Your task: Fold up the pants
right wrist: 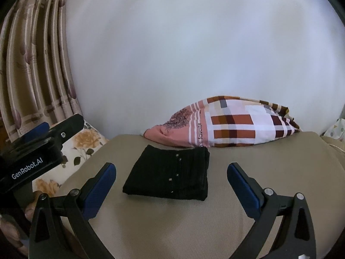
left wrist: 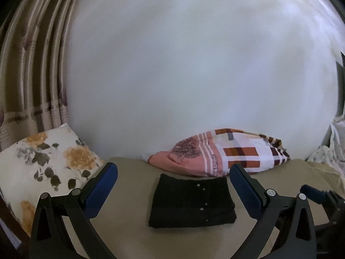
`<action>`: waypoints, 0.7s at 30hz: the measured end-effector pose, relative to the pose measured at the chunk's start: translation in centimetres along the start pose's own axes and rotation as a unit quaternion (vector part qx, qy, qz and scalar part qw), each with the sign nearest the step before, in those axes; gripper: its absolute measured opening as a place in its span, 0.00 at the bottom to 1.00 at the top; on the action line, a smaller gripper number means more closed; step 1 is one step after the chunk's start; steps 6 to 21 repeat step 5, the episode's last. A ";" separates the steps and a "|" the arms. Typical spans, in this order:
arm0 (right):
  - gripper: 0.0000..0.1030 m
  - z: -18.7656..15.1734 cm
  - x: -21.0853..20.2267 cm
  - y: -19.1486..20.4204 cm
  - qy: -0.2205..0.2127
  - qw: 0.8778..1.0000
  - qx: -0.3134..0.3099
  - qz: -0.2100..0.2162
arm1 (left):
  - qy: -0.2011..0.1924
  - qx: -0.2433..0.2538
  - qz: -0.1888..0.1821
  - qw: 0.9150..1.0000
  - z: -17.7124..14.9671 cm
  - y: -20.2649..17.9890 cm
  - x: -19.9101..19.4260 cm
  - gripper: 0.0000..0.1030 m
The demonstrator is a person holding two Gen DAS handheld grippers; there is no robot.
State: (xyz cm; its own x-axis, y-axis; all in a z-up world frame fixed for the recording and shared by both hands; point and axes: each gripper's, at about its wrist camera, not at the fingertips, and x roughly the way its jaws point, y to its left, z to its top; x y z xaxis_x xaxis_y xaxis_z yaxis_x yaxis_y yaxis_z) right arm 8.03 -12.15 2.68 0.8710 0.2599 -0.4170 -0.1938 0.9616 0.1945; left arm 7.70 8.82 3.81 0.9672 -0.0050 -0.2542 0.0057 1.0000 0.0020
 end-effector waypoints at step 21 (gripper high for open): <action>0.99 -0.2 0.0 0.2 0.001 1.000 -0.003 0.000 | 0.014 0.001 0.006 1.000 -0.2 0.1 0.7 1.00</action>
